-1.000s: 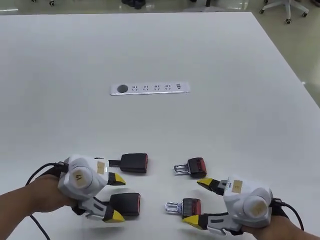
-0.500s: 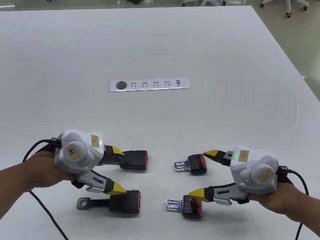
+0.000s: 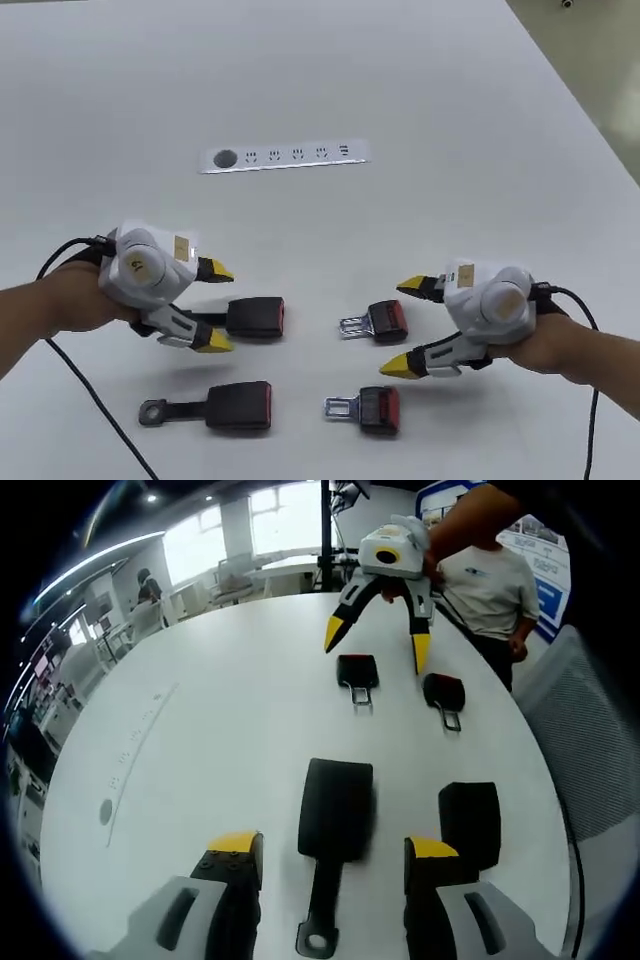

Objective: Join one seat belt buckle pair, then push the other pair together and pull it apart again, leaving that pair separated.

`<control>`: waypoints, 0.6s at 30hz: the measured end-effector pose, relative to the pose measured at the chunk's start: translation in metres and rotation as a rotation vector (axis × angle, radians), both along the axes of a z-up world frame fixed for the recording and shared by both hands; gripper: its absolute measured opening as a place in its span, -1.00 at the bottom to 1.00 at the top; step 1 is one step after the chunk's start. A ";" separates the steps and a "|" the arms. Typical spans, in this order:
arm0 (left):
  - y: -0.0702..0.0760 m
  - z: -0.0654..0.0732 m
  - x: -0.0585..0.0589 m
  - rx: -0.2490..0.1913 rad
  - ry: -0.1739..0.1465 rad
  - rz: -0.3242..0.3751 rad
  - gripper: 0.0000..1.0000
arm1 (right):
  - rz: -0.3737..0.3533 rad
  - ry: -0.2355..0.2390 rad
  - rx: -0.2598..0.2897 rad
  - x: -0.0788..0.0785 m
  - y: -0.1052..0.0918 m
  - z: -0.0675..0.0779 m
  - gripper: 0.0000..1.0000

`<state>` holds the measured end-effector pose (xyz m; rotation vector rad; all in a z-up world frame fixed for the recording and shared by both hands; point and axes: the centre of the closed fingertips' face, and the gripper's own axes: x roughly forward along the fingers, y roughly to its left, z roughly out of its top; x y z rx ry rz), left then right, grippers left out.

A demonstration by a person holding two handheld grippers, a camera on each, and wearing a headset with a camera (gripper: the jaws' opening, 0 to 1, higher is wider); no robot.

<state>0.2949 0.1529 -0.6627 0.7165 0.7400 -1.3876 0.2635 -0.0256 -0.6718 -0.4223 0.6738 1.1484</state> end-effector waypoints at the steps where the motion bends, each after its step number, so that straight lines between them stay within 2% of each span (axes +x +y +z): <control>1: 0.001 -0.003 0.001 0.006 0.002 -0.002 0.17 | 0.001 0.002 -0.001 0.001 0.000 -0.002 0.37; 4: 0.001 -0.012 0.005 0.011 0.016 0.001 0.16 | -0.003 0.018 -0.006 0.003 0.001 -0.004 0.32; 10: 0.000 -0.020 0.010 0.007 0.022 0.003 0.12 | 0.017 0.035 -0.012 0.005 0.003 -0.011 0.19; 14: -0.003 -0.023 0.008 0.003 0.037 -0.006 0.07 | 0.063 0.046 -0.045 0.004 0.003 -0.018 0.14; 17: -0.003 -0.030 0.004 0.015 0.053 -0.023 0.00 | 0.080 0.040 -0.055 0.004 0.003 -0.018 0.06; 18: -0.002 -0.029 0.006 0.014 0.039 -0.025 -0.02 | 0.077 0.042 -0.054 0.006 0.003 -0.019 0.04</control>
